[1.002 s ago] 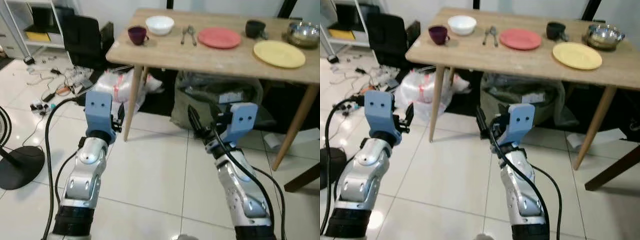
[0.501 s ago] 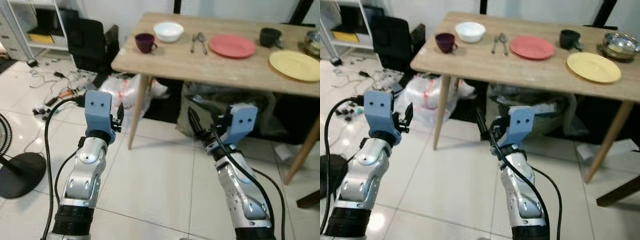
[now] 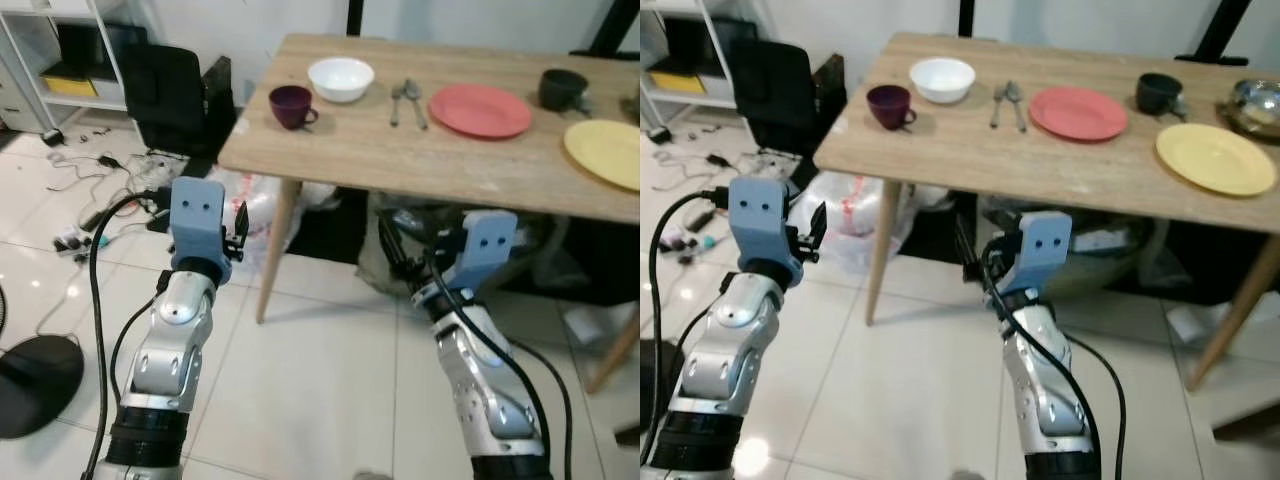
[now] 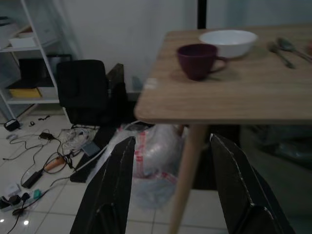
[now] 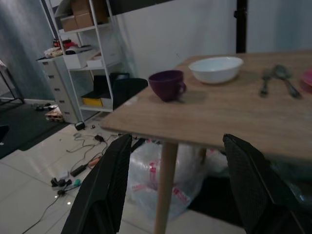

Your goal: Setting the table

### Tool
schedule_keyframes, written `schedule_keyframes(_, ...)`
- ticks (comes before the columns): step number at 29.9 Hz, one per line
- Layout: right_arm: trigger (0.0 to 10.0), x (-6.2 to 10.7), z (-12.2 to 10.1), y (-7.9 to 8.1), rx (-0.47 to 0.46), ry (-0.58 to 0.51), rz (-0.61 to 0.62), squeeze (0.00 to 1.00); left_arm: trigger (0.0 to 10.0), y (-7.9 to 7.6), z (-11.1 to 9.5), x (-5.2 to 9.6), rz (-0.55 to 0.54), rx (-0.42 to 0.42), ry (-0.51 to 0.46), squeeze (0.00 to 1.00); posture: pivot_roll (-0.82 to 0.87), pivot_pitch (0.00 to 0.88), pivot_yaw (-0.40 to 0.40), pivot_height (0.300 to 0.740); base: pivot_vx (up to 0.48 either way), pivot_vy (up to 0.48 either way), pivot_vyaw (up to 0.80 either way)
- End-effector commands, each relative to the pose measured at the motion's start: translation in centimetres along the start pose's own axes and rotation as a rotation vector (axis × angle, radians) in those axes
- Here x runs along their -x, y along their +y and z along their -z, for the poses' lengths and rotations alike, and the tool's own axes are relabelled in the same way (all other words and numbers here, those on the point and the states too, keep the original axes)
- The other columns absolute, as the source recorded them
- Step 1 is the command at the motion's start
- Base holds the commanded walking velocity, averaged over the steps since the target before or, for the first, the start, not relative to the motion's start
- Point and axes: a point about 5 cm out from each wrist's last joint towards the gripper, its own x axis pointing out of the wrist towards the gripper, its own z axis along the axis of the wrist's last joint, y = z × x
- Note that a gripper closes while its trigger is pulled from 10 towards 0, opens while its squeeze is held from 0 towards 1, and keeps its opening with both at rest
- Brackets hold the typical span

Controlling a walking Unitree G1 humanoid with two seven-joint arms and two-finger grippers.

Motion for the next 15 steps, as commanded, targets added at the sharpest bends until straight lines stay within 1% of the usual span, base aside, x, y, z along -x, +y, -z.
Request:
schedule_keyframes(1,10.0,0.0,0.1,0.3,-0.008,0.001,-0.008,0.00,10.0,0.2,0.4,0.0,-0.007,-0.010,0.017,0.00,-0.15,0.000,0.072,0.740,0.424,0.000,0.00)
schedule_keyframes(6,10.0,0.0,0.1,0.3,-0.007,0.002,-0.005,0.00,10.0,0.2,0.4,0.0,-0.007,-0.010,0.015,0.00,-0.15,0.000,0.072,0.740,0.424,0.000,0.00)
schedule_keyframes(9,10.0,-0.1,-0.1,-0.2,-0.043,-0.011,0.032,0.00,10.0,0.2,0.3,-0.1,-0.006,-0.009,0.013,0.00,-0.15,0.000,0.072,0.740,0.430,0.000,0.00)
schedule_keyframes(15,10.0,-0.3,-0.4,-0.8,-0.058,-0.018,0.057,0.00,10.0,0.2,0.2,-0.2,-0.001,-0.010,0.008,0.00,-0.15,0.000,0.072,0.740,0.446,0.000,0.00)
